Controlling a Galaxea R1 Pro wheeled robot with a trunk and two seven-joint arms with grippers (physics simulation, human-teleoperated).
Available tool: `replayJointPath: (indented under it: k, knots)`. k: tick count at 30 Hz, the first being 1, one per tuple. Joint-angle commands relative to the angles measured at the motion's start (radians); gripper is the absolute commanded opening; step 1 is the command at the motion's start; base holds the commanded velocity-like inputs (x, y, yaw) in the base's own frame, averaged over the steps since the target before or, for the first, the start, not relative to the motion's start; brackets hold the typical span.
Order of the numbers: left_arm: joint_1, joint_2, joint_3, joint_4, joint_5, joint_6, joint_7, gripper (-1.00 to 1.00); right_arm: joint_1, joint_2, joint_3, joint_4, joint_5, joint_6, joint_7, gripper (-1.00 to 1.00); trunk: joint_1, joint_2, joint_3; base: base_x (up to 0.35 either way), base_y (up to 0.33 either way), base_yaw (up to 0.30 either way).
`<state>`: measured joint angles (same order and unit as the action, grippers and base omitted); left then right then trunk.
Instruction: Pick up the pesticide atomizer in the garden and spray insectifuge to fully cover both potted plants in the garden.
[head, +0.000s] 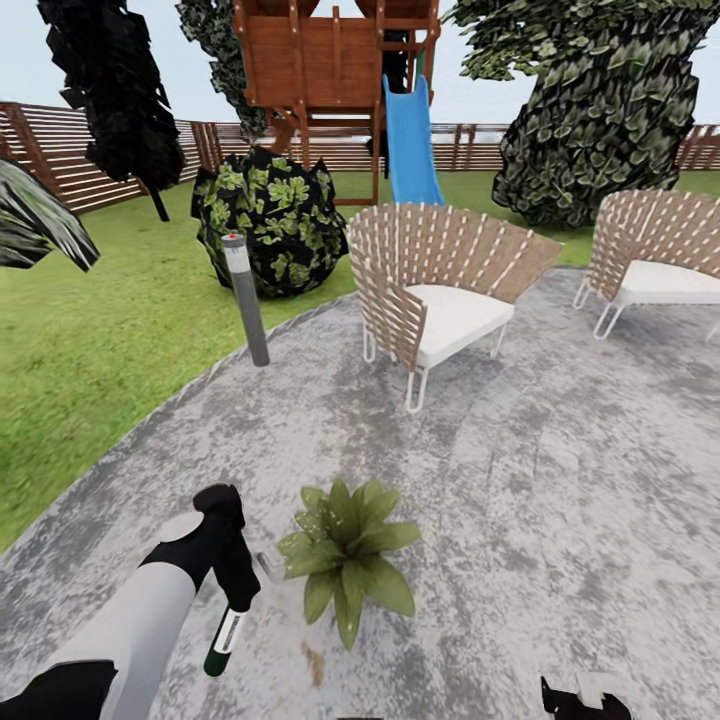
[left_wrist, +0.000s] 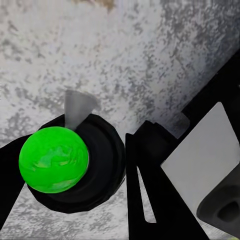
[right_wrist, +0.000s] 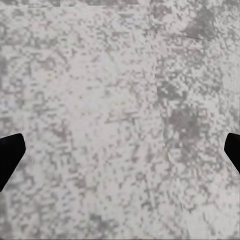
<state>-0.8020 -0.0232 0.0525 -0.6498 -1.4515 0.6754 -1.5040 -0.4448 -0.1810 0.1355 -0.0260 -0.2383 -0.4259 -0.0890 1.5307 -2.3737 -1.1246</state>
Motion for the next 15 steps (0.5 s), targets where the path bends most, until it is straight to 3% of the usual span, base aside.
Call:
replayJointPath:
  k: [1,7,15]
  knots:
    - [0.004,-0.002,0.005,-0.001,-0.010,0.010,-0.007,-1.00,0.000,0.000,0.009,0.000,-0.007,-0.002,-0.003,1.00,0.000,0.000,-0.001,0.157,-0.012,0.273]
    - [0.014,0.010,0.005,0.001,-0.010,0.010,0.032,-1.00,0.000,0.000,0.009,0.000,-0.007,-0.002,-0.003,1.00,0.000,0.000,-0.001,0.020,-0.002,0.277]
    - [0.015,0.017,0.012,0.004,-0.010,0.009,0.036,-1.00,0.000,0.000,0.009,0.000,-0.007,-0.002,-0.002,1.00,0.000,0.000,-0.001,0.000,0.000,0.278]
